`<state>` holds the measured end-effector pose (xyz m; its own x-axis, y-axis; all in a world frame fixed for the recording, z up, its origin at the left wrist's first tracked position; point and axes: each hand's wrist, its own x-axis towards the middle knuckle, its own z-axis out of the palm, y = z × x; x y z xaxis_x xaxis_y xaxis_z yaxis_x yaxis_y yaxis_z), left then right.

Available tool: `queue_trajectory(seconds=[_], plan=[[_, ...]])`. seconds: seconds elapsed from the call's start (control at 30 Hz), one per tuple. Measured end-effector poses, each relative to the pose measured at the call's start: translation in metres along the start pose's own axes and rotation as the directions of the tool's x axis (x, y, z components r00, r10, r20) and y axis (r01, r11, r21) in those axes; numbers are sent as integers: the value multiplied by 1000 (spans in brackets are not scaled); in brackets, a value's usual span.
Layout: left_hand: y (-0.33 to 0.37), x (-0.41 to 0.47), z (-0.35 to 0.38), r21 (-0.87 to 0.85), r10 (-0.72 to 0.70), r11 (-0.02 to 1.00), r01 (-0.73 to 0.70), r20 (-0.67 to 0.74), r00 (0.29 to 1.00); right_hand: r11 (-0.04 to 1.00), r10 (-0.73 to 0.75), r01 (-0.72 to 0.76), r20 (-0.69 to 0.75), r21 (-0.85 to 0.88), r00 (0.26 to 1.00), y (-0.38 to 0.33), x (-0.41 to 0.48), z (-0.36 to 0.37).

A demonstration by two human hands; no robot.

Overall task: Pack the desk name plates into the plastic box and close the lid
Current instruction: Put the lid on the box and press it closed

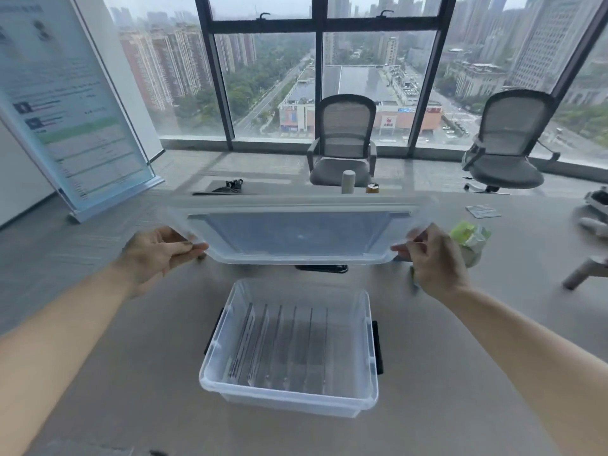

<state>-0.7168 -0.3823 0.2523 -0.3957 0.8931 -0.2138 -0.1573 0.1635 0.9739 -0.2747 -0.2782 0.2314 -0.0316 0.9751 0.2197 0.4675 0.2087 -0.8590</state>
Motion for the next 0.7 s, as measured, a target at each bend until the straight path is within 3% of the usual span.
queue_trajectory(seconds=[0.13,0.27,0.33,0.4,0.47,0.6,0.7], plan=[[-8,-14,-15,-56,-95,994,97,44,995,998,10,-14,67,53,998,14,-12,3],[-13,-14,-11,234,-180,956,175,-1,984,847,251,-295,157,443,955,15,-16,7],[-24,-7,-8,441,-89,892,93,-29,996,840,312,-362,186,405,932,21,-19,11],[-39,-1,-5,570,6,822,14,-33,999,910,296,-331,169,248,940,31,-22,16],[-57,8,-8,619,37,785,-1,-45,998,944,307,-320,131,87,943,40,-29,24],[-98,26,-21,645,-7,764,18,-19,1000,903,429,-422,132,-78,894,65,-48,50],[-125,30,-23,640,0,768,14,-21,1000,886,425,-398,73,-238,902,75,-58,68]])
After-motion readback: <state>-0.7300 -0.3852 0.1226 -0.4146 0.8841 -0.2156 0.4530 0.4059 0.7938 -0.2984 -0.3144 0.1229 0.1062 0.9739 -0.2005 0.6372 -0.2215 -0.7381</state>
